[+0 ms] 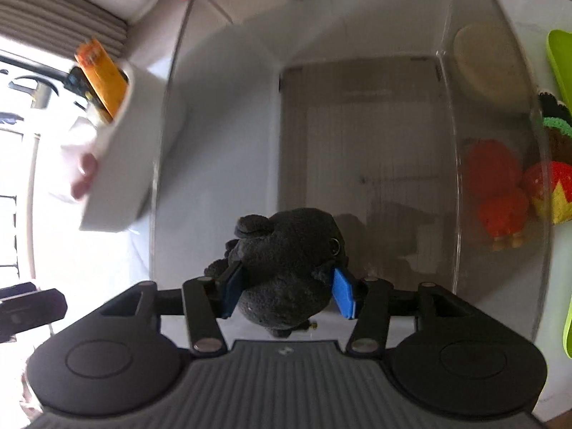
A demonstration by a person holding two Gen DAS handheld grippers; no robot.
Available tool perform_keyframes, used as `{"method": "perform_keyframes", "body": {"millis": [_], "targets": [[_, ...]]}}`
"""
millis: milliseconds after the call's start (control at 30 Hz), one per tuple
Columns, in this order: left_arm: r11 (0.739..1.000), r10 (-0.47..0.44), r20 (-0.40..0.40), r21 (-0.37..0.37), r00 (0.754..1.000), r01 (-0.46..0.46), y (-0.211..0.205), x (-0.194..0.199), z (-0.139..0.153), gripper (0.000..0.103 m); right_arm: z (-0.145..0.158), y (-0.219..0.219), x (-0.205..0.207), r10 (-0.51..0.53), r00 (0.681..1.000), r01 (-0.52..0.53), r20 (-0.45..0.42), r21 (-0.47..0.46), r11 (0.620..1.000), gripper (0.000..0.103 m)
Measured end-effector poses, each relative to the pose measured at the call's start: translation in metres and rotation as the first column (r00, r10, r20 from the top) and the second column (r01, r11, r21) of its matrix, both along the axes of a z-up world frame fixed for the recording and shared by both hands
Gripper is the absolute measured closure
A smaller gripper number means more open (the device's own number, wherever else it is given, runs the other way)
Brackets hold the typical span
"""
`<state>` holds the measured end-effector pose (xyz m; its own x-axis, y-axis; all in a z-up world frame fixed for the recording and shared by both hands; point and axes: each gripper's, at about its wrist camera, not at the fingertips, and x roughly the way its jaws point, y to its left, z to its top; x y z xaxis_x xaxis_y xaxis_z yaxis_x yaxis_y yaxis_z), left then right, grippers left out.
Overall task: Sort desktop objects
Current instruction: 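Lift the black plush with the right gripper into the grey bin and open, then grasp the knitted cactus toy in its red pot with the left gripper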
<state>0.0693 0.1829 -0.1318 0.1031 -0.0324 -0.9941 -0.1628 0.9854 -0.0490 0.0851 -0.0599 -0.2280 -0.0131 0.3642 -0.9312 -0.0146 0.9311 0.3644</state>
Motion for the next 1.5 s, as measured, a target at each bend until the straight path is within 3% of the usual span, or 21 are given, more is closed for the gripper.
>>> {"method": "perform_keyframes", "body": {"millis": [67,133,267,333,400,433,533,600,700,767,867,900,933,1000,1067,1133,1200,1267,1367,1500], "targets": [[1.000,-0.005,0.004,-0.011,1.000,0.005,-0.002,0.002,-0.001,0.000,0.001,0.002,-0.001,0.010,1.000,-0.010,-0.005,-0.021,1.000,0.043],[1.000,-0.018,0.004,-0.022,1.000,0.018,-0.007,0.005,-0.001,0.000,0.009,-0.003,-0.005,-0.010,1.000,0.011,0.015,-0.023,1.000,0.032],[0.997,-0.064,0.029,-0.029,0.998,0.065,-0.025,0.013,0.004,0.000,0.041,-0.027,-0.017,-0.092,0.991,0.089,0.101,0.029,0.996,0.031],[0.995,-0.096,0.084,-0.027,0.992,0.098,-0.041,0.018,0.014,0.000,0.075,-0.056,-0.027,-0.166,0.968,0.158,0.190,0.057,0.986,0.031],[0.990,-0.137,0.166,-0.021,0.977,0.142,-0.064,0.022,0.028,0.000,0.109,-0.096,-0.040,-0.261,0.918,0.255,0.297,0.058,0.965,0.023],[0.983,-0.177,0.193,-0.013,0.965,0.183,-0.084,0.023,0.034,0.000,0.124,-0.117,-0.047,-0.306,0.889,0.305,0.342,0.058,0.951,0.018],[0.949,-0.308,0.263,0.021,0.915,0.313,-0.150,0.028,0.049,0.000,0.147,-0.183,-0.067,-0.433,0.802,0.465,0.411,0.025,0.885,0.016],[0.904,-0.424,0.293,0.077,0.857,0.421,-0.207,0.029,0.057,0.000,0.159,-0.226,-0.080,-0.505,0.736,0.561,0.451,0.012,0.828,0.016],[0.845,-0.533,0.316,0.144,0.785,0.515,-0.285,0.028,0.055,0.000,0.150,-0.278,-0.094,-0.575,0.692,0.637,0.436,0.005,0.770,0.016],[0.815,-0.577,0.303,0.142,0.759,0.563,-0.333,0.027,0.040,0.000,0.137,-0.314,-0.103,-0.626,0.663,0.685,0.410,0.005,0.729,0.016],[0.781,-0.622,0.260,0.140,0.738,0.609,-0.392,0.032,0.009,0.000,0.114,-0.352,-0.116,-0.687,0.633,0.727,0.357,0.032,0.686,0.016],[0.777,-0.628,0.223,0.130,0.745,0.616,-0.406,0.040,-0.004,0.000,0.104,-0.363,-0.119,-0.700,0.630,0.735,0.337,0.035,0.678,0.016],[0.793,-0.608,0.175,0.082,0.774,0.604,-0.412,0.051,-0.019,0.000,0.096,-0.374,-0.122,-0.712,0.627,0.742,0.317,0.036,0.670,0.016],[0.843,-0.533,0.071,-0.048,0.843,0.536,-0.415,0.077,-0.047,0.000,0.085,-0.397,-0.131,-0.727,0.626,0.751,0.282,0.034,0.659,0.017],[0.892,-0.423,-0.047,-0.197,0.905,0.407,-0.406,0.106,-0.071,0.000,0.074,-0.416,-0.139,-0.744,0.614,0.765,0.263,0.034,0.644,0.017],[0.933,-0.333,-0.117,-0.181,0.936,0.310,-0.397,0.130,-0.082,0.000,0.065,-0.435,-0.146,-0.767,0.594,0.783,0.241,0.042,0.620,0.017],[0.939,-0.342,-0.123,-0.090,0.932,0.332,-0.397,0.147,-0.086,0.000,0.055,-0.448,-0.152,-0.790,0.572,0.801,0.220,0.060,0.596,0.017],[0.925,-0.375,-0.137,0.005,0.917,0.379,-0.405,0.157,-0.091,0.000,0.045,-0.458,-0.156,-0.810,0.553,0.814,0.195,0.077,0.575,0.017],[0.893,-0.438,-0.180,0.028,0.881,0.450,-0.420,0.163,-0.113,0.000,0.032,-0.465,-0.158,-0.830,0.536,0.827,0.155,0.105,0.553,0.017],[0.859,-0.471,-0.236,0.100,0.850,0.503,-0.433,0.158,-0.141,0.000,0.024,-0.473,-0.157,-0.839,0.527,0.829,0.134,0.133,0.543,0.017]]}}
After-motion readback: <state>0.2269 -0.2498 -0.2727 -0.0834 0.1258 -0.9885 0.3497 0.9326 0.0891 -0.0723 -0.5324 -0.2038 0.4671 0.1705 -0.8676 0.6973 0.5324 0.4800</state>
